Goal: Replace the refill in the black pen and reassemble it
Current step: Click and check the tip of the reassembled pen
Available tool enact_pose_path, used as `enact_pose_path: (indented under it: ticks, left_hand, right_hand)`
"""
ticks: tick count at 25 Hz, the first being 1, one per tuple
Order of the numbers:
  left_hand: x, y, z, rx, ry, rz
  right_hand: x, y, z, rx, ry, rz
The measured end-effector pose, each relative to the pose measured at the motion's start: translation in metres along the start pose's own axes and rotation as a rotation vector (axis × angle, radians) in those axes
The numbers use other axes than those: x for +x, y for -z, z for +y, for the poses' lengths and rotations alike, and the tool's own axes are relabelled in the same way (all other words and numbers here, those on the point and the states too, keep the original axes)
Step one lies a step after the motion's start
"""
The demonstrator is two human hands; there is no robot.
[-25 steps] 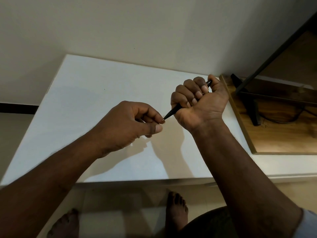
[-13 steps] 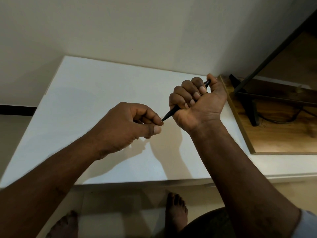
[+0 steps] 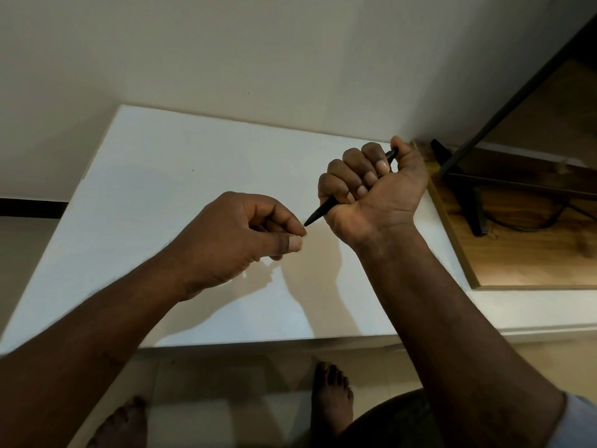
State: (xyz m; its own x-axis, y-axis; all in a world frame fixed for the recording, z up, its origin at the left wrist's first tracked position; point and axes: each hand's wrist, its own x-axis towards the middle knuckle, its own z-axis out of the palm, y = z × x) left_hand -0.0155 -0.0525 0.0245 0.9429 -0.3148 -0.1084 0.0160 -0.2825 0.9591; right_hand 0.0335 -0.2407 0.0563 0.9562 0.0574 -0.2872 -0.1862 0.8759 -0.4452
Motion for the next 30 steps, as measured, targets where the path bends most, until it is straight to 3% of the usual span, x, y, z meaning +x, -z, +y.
enact_pose_path:
  ticks: [30]
  left_hand:
    - [0.0001, 0.0006, -0.0022, -0.020, -0.006, 0.010]
  right_hand:
    - [-0.0005, -0.0001, 0.0002, -0.001, 0.023, 0.026]
